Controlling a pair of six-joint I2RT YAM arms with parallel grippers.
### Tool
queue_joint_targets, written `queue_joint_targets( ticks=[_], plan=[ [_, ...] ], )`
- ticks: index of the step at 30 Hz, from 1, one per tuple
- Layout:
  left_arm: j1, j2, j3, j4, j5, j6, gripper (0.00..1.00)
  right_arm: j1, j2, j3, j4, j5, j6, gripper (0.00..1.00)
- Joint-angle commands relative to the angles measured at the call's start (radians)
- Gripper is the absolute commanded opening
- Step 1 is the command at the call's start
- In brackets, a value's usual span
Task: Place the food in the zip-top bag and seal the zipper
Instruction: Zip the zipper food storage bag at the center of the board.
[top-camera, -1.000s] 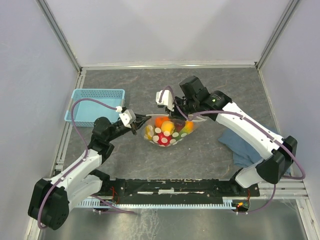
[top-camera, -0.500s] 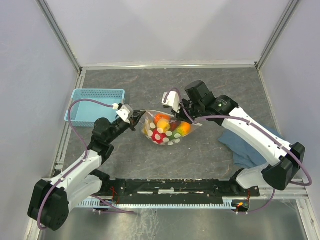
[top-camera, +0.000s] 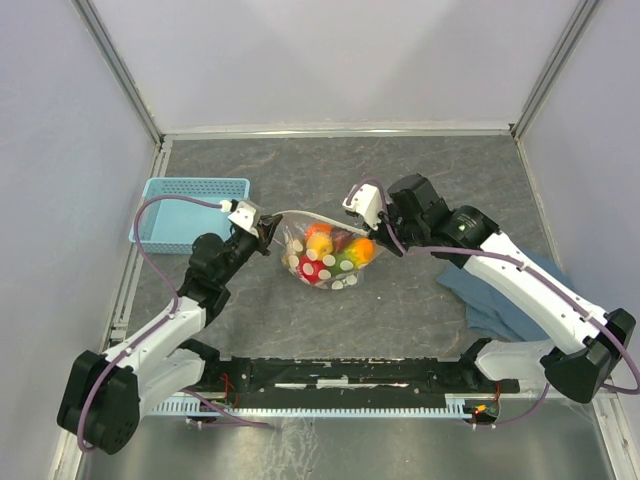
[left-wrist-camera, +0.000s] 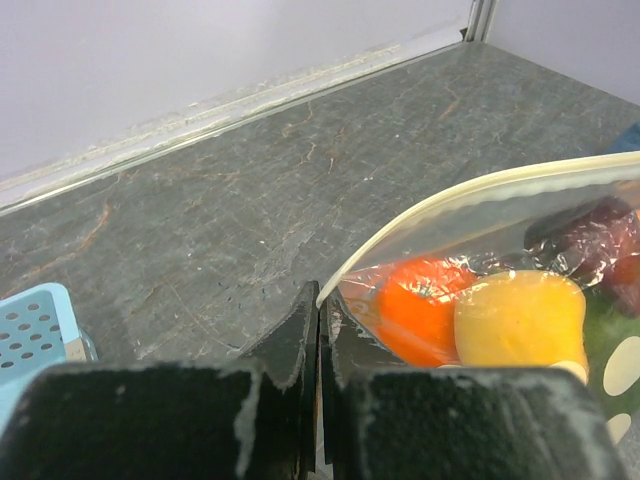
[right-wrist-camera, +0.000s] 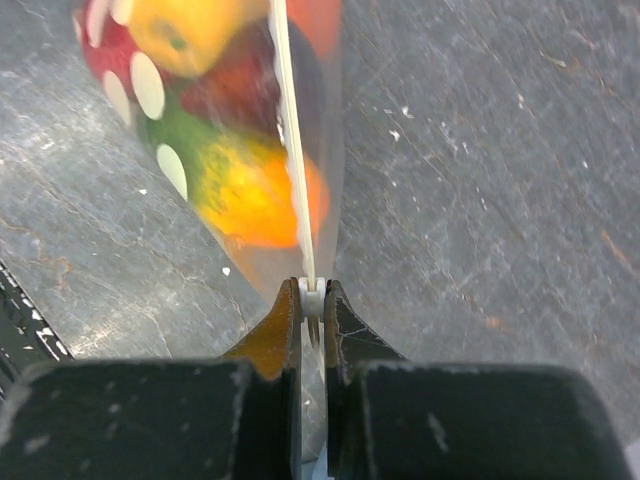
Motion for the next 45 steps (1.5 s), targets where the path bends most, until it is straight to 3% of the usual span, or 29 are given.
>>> queue_joint_targets(
  ticks=[1, 8, 24, 29, 34, 45],
  plan=[
    [0.014, 0.006, 0.029, 0.051, -0.115, -0.048, 0.03, -0.009, -0.063, -0.024, 0.007, 0.156, 0.063, 0.02],
    [0.016, 0.054, 0.050, 0.059, -0.155, -0.068, 0.03, -0.020, -0.074, -0.047, 0.069, 0.305, 0.100, 0.02],
    [0.015, 0.194, 0.138, 0.111, -0.057, -0.149, 0.08, -0.022, -0.031, -0.111, 0.244, 0.205, 0.120, 0.02],
    [0.015, 0.149, 0.098, 0.117, -0.071, -0.206, 0.20, -0.022, -0.044, -0.150, 0.248, 0.158, 0.136, 0.02],
    [0.015, 0.040, 0.065, 0.056, -0.117, -0.278, 0.40, -0.022, -0.060, -0.157, 0.227, 0.080, 0.165, 0.06],
    [0.016, -0.338, 0.052, -0.269, -0.273, -0.577, 0.62, -0.022, -0.132, -0.213, 0.223, -0.049, 0.206, 0.14]
  ],
)
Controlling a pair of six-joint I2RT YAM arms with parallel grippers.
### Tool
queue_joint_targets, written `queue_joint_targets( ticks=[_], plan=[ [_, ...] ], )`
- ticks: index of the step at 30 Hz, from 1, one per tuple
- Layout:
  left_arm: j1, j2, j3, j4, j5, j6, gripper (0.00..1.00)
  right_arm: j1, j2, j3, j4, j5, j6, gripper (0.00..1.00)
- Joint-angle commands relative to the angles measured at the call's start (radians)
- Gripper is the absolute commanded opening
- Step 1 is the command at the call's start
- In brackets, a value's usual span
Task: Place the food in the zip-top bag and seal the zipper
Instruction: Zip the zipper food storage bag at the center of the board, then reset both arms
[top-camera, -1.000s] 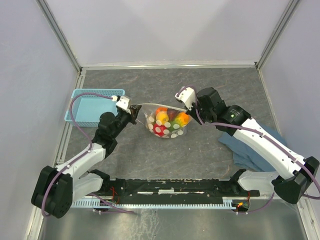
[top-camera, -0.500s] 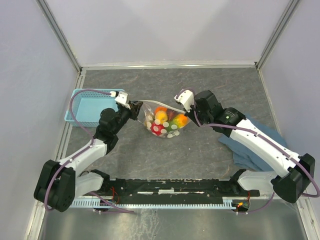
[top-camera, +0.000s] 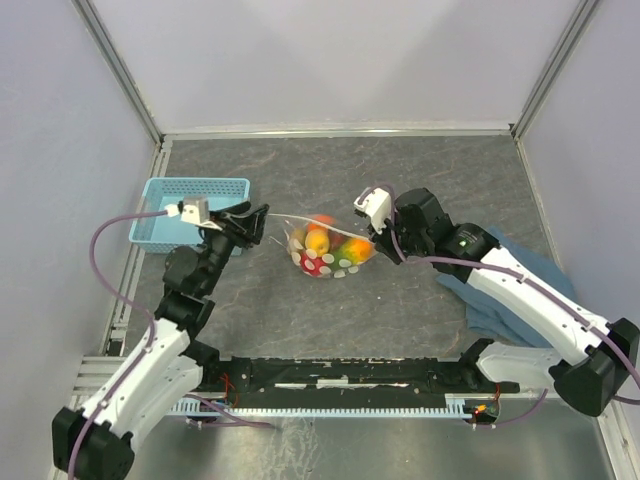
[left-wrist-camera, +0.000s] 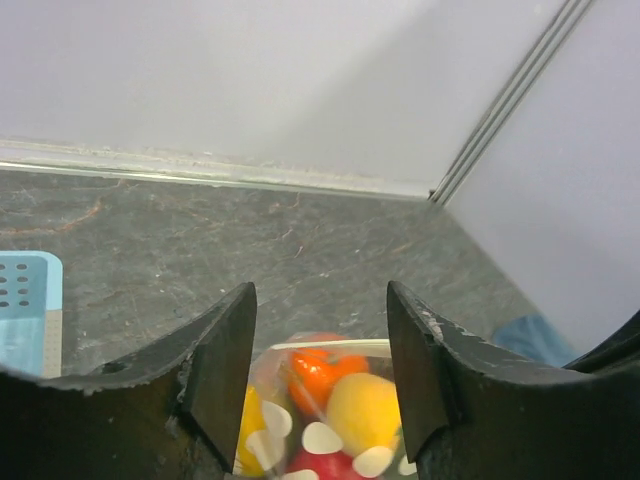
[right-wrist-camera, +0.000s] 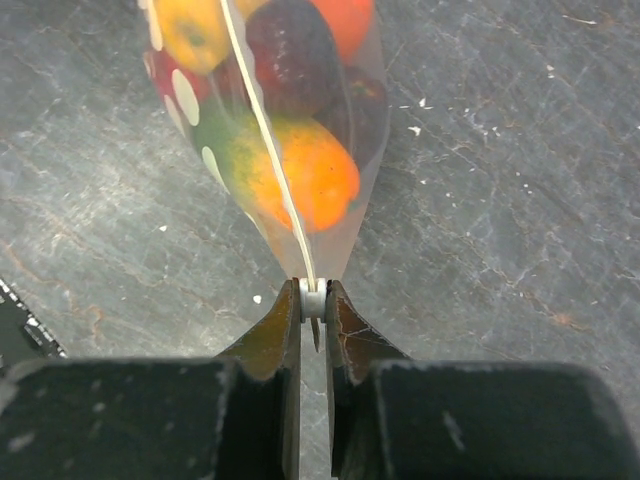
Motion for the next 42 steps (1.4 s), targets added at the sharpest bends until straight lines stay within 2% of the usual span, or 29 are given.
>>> queue_joint_targets(
  ticks=[1, 5, 8, 10, 15, 17, 21, 23, 33, 37, 42],
  plan=[
    [0.003, -0.137, 0.021, -0.180, -0.065, -0.156, 0.63, -0.004, -0.052, -0.022, 0.032, -0.099, 0.033, 0.14],
    [0.003, -0.262, 0.101, -0.392, -0.108, -0.133, 0.69, -0.005, -0.064, -0.054, 0.010, -0.177, 0.049, 0.26],
    [0.004, -0.341, 0.160, -0.511, -0.166, -0.100, 0.78, -0.005, -0.085, -0.071, 0.014, -0.181, 0.067, 0.36],
    [0.003, -0.378, 0.191, -0.569, -0.203, -0.069, 0.82, -0.005, -0.104, -0.075, 0.032, -0.153, 0.079, 0.47],
    [0.004, -0.416, 0.262, -0.664, -0.287, -0.003, 0.91, -0.006, -0.175, -0.071, 0.073, -0.030, 0.109, 0.65],
    [0.003, -0.417, 0.289, -0.703, -0.312, 0.016, 0.98, -0.006, -0.207, -0.077, 0.087, 0.028, 0.126, 0.72],
    [0.003, -0.405, 0.344, -0.793, -0.351, 0.043, 1.00, -0.006, -0.288, -0.114, 0.118, 0.217, 0.170, 0.85],
    [0.003, -0.405, 0.363, -0.827, -0.351, 0.065, 1.00, -0.006, -0.338, -0.144, 0.134, 0.328, 0.192, 1.00],
    [0.003, -0.537, 0.286, -0.798, -0.407, 0.105, 1.00, -0.006, -0.711, -0.380, 0.256, 0.832, 0.321, 0.99],
    [0.005, -0.579, 0.261, -0.777, -0.419, 0.113, 1.00, -0.007, -0.816, -0.454, 0.310, 0.898, 0.358, 0.99],
    [0.009, -0.610, 0.243, -0.768, -0.481, 0.096, 1.00, -0.007, -0.847, -0.477, 0.329, 0.929, 0.383, 0.99]
  ],
)
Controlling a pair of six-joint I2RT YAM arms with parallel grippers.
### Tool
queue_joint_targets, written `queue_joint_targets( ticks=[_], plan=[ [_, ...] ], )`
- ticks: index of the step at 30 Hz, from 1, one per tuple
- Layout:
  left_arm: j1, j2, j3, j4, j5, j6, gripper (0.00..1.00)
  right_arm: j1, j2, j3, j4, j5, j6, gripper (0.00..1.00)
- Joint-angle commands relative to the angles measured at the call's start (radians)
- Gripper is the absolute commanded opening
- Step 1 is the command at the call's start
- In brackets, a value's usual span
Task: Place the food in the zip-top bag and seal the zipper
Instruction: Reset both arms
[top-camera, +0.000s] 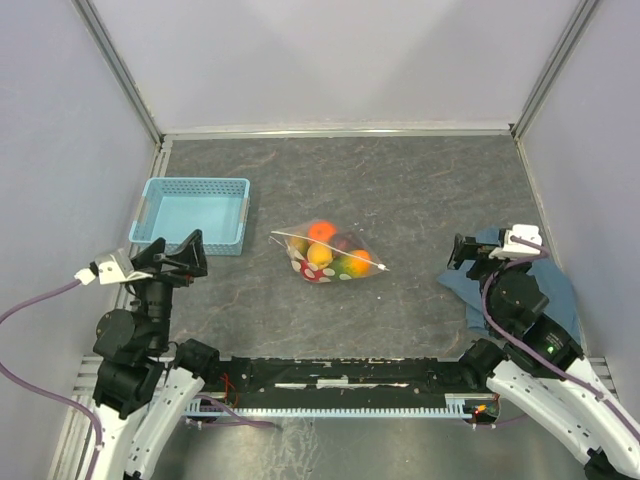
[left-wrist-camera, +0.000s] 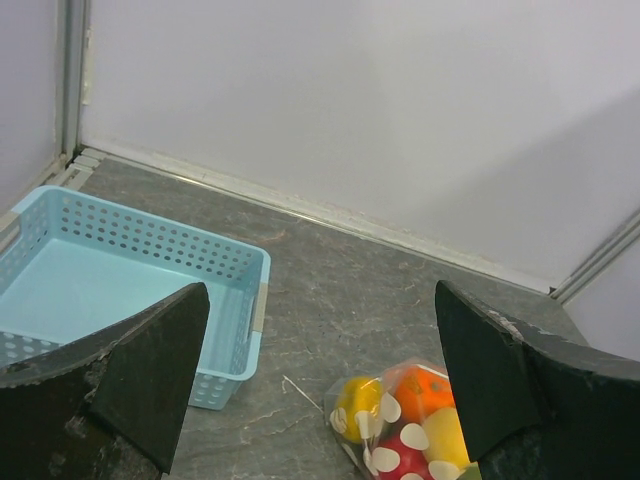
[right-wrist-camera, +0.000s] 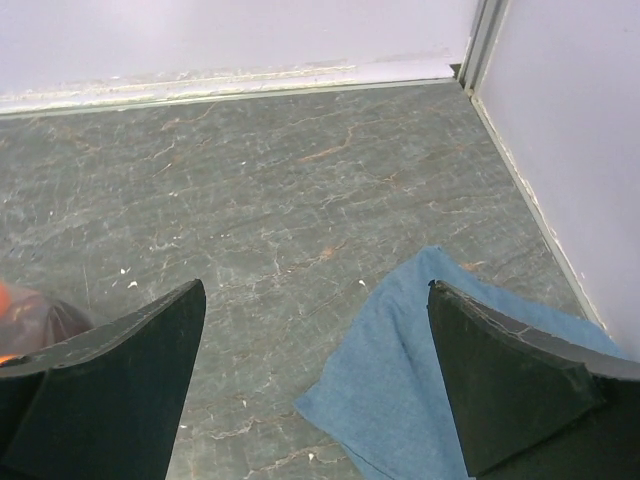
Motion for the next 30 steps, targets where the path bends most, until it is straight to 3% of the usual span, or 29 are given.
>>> queue_joint_targets(
  ticks=[1, 30],
  plan=[
    [0.011, -0.025, -0.015, 0.053, -0.076, 0.029, 0.99, 0.000, -0.007, -0.005, 0.079, 0.086, 0.044, 0.99],
    [0.071, -0.073, -0.031, 0.072, -0.033, 0.028, 1.00, -0.001, 0.053, 0.006, 0.091, 0.040, 0.043, 0.99]
  ],
)
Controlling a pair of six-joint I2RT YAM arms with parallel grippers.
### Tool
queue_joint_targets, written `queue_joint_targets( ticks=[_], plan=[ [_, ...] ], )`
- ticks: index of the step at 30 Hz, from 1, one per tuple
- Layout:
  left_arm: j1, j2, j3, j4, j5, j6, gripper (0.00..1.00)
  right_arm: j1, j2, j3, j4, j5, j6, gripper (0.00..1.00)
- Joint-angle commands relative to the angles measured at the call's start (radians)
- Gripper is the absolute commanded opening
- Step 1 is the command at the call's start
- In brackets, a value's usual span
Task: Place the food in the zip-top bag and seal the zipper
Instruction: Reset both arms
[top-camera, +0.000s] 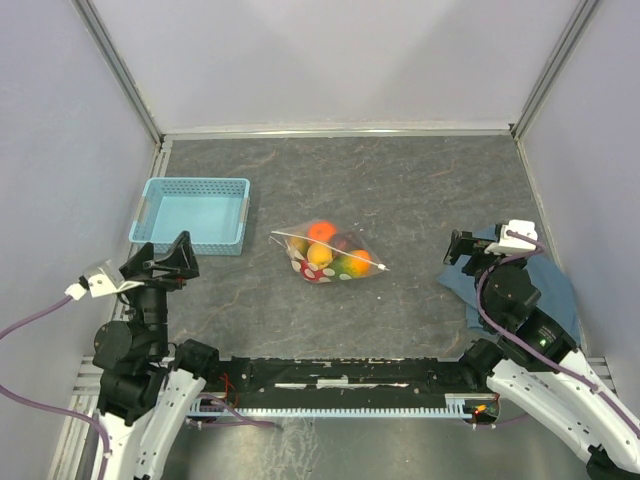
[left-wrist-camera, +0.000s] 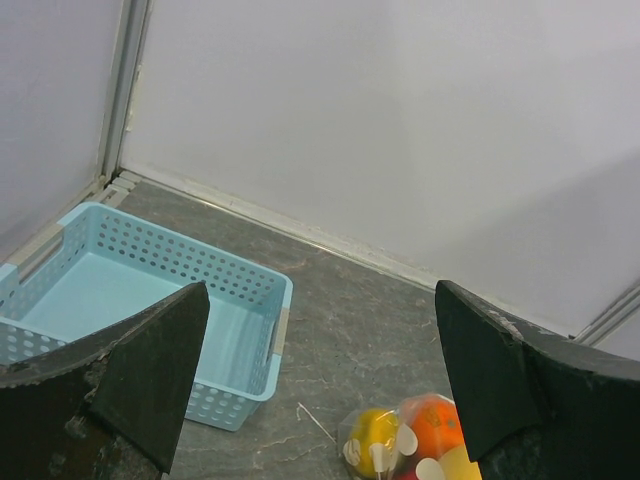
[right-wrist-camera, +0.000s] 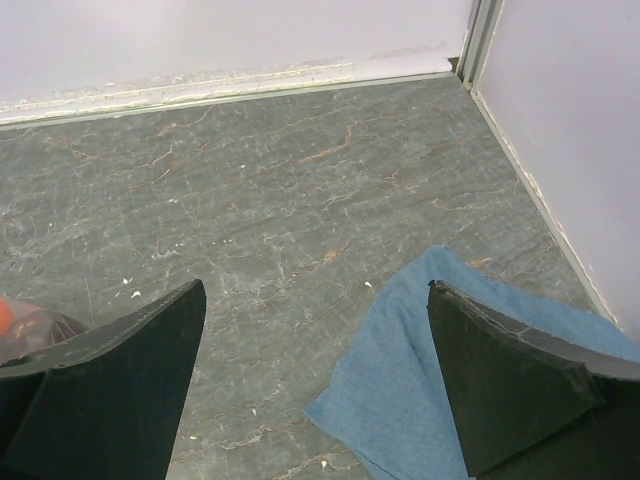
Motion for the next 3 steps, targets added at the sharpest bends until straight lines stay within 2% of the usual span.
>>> queue_joint_targets(
  ticks=[1, 3],
  plan=[
    [0.011, 0.004, 0.010, 0.036, 0.010, 0.027, 0.99, -0.001, 0.002, 0.014, 0.042, -0.002, -0.001, 0.99],
    [0.012, 0.005, 0.009, 0.038, 0.015, 0.026, 0.99, -0.001, 0.003, 0.014, 0.042, -0.002, -0.001, 0.99]
  ],
)
